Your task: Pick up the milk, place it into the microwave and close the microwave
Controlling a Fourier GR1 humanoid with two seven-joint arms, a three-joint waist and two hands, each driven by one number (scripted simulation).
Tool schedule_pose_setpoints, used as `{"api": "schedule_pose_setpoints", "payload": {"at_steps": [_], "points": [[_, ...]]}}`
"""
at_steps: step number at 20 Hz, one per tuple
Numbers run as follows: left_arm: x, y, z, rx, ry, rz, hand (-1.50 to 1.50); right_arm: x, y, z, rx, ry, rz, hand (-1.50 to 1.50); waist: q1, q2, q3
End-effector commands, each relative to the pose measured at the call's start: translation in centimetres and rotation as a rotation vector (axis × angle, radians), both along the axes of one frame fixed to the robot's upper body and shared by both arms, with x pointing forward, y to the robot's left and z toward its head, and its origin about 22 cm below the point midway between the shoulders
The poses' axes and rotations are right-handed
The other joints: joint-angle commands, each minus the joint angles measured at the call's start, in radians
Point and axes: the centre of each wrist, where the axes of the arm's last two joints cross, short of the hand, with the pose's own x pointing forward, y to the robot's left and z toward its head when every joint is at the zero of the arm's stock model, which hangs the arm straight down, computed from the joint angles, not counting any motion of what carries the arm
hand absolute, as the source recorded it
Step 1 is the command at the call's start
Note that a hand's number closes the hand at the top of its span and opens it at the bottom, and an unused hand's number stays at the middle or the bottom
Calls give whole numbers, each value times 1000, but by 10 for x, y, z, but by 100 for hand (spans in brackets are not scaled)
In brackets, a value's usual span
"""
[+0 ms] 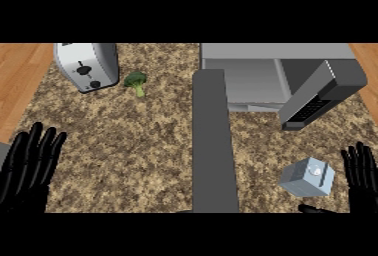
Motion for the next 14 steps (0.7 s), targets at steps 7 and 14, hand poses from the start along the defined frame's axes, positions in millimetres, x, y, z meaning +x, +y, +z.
{"api": "schedule_pose_setpoints", "payload": {"at_steps": [7,14], "points": [[-13,7,7,2,6,5,-150,3,-20,-53,18,20,-13,-150,3,0,0],[-23,-10,4,0,8,12,-150,13,-19,-105,73,8,-18,-150,10,1,1]]}}
